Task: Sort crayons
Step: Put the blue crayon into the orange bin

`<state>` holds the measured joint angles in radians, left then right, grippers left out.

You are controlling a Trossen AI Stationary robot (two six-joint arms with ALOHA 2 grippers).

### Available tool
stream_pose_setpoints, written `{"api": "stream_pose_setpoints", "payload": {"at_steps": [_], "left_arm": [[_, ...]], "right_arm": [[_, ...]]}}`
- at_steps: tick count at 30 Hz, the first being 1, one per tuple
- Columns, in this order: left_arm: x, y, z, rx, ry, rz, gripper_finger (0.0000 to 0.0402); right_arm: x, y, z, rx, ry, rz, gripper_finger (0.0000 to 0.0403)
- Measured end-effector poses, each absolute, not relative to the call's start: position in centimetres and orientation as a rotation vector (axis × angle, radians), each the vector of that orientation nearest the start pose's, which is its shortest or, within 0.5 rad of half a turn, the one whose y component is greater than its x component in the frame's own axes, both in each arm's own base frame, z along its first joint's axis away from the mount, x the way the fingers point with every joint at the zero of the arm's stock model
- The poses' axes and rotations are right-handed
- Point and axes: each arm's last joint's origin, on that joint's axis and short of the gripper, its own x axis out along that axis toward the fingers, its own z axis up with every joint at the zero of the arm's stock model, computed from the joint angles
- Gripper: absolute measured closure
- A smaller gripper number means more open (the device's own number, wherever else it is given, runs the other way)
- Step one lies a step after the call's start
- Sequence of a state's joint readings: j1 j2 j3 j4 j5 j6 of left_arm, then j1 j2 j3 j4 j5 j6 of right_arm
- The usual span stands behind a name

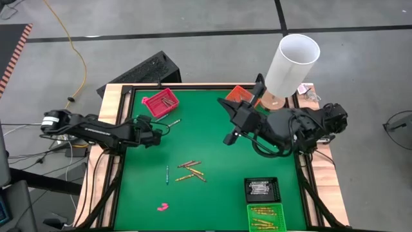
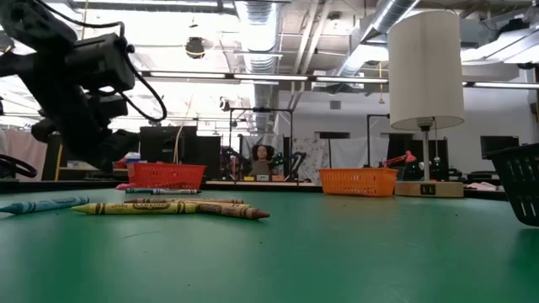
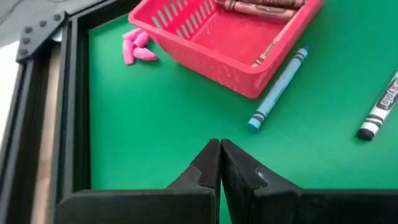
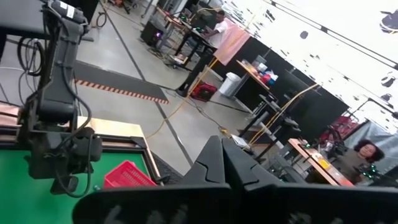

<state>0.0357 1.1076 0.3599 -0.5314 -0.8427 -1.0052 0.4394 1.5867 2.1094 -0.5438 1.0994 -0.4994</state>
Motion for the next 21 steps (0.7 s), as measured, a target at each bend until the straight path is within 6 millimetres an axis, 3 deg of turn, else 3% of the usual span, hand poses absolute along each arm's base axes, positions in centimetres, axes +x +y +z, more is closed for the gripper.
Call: {"api": "stream_pose_setpoints", "payload": {"at_steps": [8,21], "left_arm": [[14.5,3.2,13.4,-0.240,0.621,1.319,0.0401],[13.4,3.7,10.7,-0.334,0.568,1.294,0.0401]], "right_arm": [[26.8,10.5,54.0,-0.468,0.168,-0.646,0.0403],[26.4,11.6,54.0,-0.452,0.153,-0.611,0.0403]]}}
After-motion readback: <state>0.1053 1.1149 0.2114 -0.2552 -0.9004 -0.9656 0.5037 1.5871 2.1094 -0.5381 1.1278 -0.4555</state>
